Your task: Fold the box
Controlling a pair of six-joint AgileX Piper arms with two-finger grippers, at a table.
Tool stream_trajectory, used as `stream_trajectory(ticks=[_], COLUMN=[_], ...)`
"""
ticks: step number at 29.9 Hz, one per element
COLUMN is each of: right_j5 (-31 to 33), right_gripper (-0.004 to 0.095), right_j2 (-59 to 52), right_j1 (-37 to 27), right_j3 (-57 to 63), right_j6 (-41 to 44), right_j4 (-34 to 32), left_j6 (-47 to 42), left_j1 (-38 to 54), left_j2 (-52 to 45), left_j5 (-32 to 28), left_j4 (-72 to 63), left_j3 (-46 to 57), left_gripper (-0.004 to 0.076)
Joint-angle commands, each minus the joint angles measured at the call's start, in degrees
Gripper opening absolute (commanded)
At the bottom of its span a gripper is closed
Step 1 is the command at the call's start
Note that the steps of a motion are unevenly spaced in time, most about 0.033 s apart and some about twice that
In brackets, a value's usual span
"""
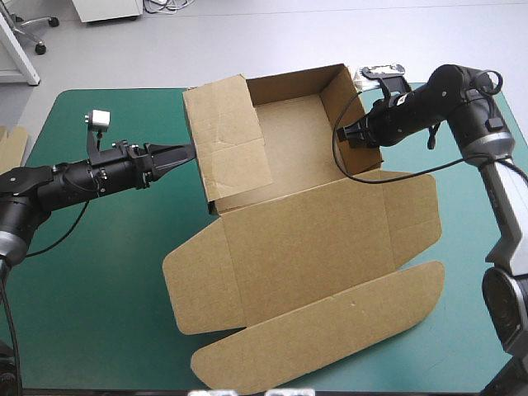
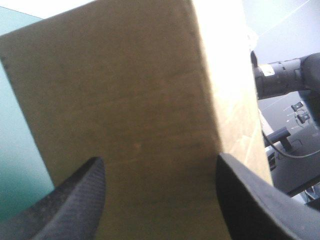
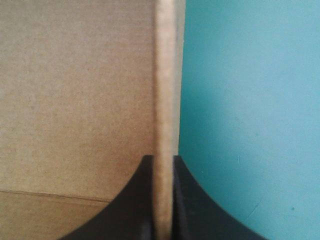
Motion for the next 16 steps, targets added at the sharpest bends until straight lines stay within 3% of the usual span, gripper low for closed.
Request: stream_trajectory(ticks=[1,10,16], right_j5=[-3.3,-5.9,-7.5], right_gripper=[-0.0011,-0.0011,-0.0011], right_j2=[-1.8,-0.9,0.5], right_j1=[0.0,1.7,6.5], right_j3=[-1.6,-1.6,-1.6], right_j6=[1.4,2.5,6.3], right_j4=[1.3,0.5,-5.6], left_j6=[-0.5,-0.5,-0.5], left_j1=[-0.3,-0.5,-6.0], left_j2=[-1.9,-1.9,-1.9], left_j5=[3.2,0.2,-7.0], left_j4=[-7.4,-6.8,-2.7], left_j3=[-1.6,-1.9,-3.2], left_gripper=[0.0478,0.0478,0.0478])
